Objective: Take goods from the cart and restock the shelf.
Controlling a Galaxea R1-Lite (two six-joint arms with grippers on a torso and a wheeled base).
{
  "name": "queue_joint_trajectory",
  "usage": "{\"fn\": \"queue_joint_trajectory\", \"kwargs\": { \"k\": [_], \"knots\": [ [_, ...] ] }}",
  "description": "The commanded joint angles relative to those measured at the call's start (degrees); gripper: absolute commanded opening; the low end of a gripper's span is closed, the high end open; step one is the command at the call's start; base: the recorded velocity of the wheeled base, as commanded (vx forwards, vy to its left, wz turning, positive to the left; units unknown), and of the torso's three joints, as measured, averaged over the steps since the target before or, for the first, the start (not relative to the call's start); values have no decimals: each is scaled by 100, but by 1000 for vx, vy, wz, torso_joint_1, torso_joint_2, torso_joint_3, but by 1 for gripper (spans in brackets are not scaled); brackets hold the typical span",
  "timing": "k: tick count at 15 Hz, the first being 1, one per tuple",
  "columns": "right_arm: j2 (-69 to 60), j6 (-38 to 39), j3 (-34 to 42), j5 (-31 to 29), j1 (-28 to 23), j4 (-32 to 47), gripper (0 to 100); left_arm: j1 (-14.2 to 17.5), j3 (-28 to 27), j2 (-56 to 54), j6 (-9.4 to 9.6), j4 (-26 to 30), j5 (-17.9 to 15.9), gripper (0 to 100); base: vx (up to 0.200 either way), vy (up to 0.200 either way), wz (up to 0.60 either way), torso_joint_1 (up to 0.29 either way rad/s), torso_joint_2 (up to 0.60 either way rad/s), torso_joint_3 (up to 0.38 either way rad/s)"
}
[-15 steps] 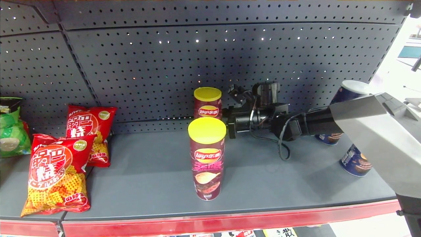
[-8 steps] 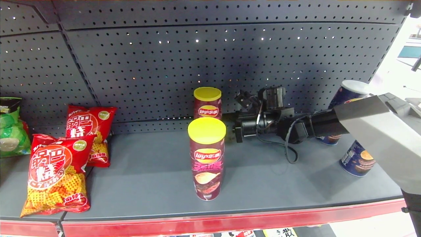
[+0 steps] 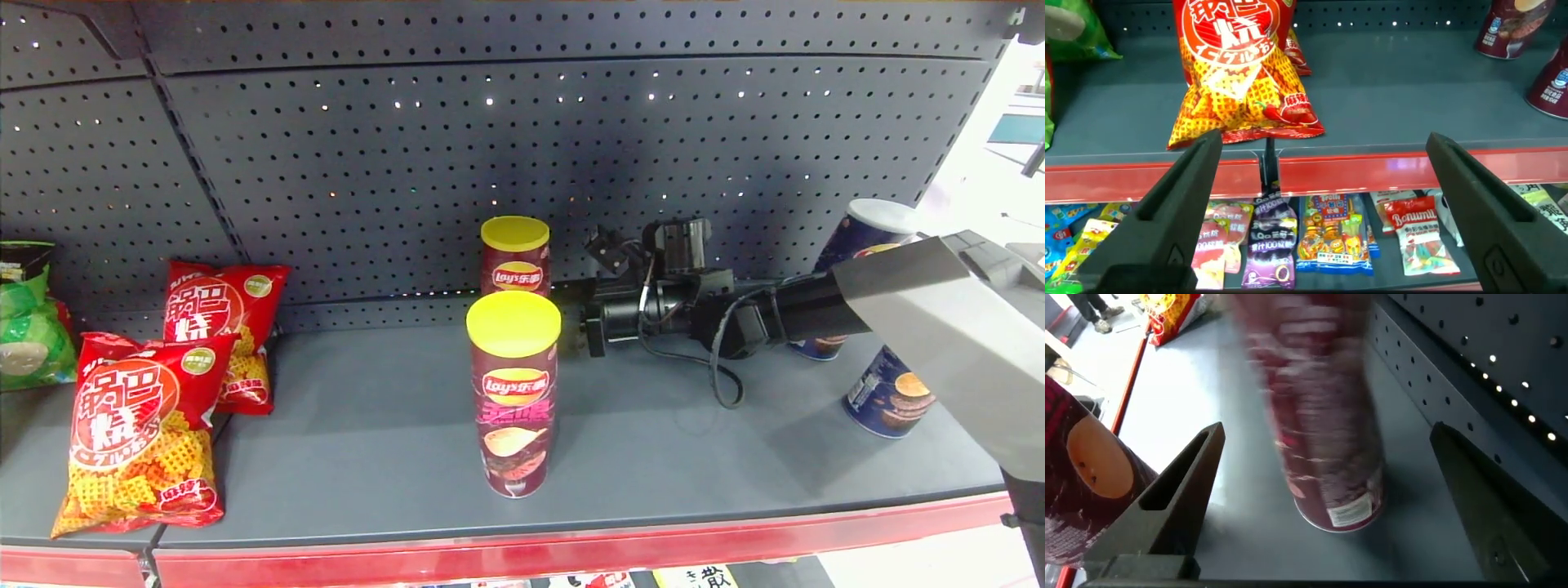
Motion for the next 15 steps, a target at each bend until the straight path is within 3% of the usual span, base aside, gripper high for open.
{"fn": "queue_joint_trajectory", "kwargs": {
  "k": [1,15],
  "knots": [
    [-8,1,2,-16,-24,-4,100,1,1,9,-2,0,1,100,0,0,0,0,0,0],
    [115,-8,2,-104,-332,-4,100,1,1,9,-2,0,1,100,0,0,0,0,0,0]
  ]
}}
